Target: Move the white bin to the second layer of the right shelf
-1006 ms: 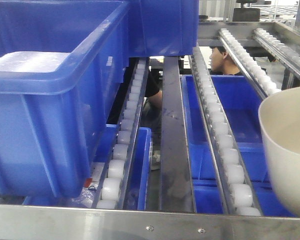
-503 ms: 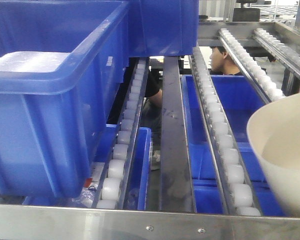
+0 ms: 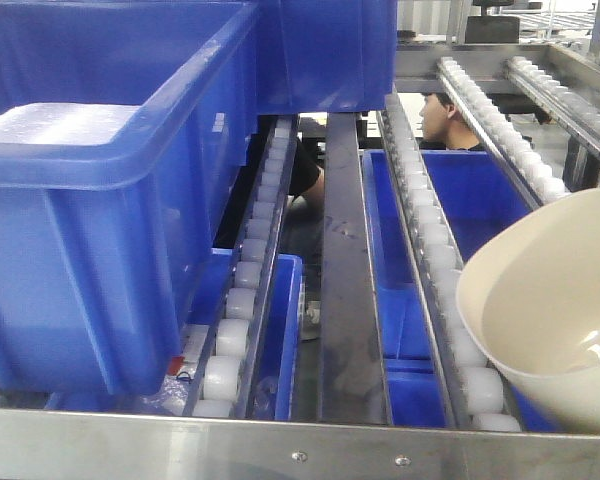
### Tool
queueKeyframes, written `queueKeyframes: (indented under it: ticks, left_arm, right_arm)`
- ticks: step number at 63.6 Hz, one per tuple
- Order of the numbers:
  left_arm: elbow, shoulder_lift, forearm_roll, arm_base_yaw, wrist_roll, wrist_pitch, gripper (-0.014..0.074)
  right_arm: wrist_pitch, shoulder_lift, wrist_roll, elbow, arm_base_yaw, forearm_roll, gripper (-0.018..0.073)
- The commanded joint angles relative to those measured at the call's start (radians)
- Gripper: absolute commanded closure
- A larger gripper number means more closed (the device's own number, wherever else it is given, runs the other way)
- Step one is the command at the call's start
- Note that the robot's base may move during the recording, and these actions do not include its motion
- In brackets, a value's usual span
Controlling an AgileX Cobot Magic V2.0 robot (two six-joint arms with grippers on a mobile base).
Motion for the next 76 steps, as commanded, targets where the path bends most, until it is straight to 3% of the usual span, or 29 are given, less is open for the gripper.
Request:
queueKeyframes:
  ticks: [1, 12, 23, 40, 55, 66, 76]
  left_arm:
    - [0.037, -0.016, -0.006, 0.001, -0.003, -0.084, 0.0512]
    - [0.037, -0.016, -0.006, 0.001, -0.003, -0.084, 0.0512]
    - [0.037, -0.016, -0.006, 0.001, -0.003, -0.084, 0.0512]
    - [0.037, -0.016, -0.006, 0.001, -0.003, -0.084, 0.0512]
    - [0.037, -0.016, -0.006, 0.001, -0.003, -0.084, 0.0512]
    - [0.037, -0.016, -0.006, 0.001, -0.003, -0.084, 0.0512]
    - [0.037, -0.016, -0.006, 0.001, -0.003, -0.084, 0.0512]
  right_arm:
    - [-0.054, -0.081, -0.031, -0.001, -0.005, 0.012, 0.0269]
    - [-0.154, -0.241, -0.031, 0.115, -0.005, 0.031, 0.0519]
    - [-0.281, -0.360, -0.031, 0.201, -0.005, 0.076, 0.0503]
    - [-0.289, -0.378, -0.031, 0.214, -0.005, 0.073, 0.0503]
    - [-0.394, -0.378, -0.031, 0.215, -0.005, -0.058, 0.0503]
    - [-0.592, -0.414, -0.031, 0.323, -0.005, -0.103, 0.0503]
    - [-0.826, -0.507, -0.031, 0.531, -0.005, -0.103, 0.0503]
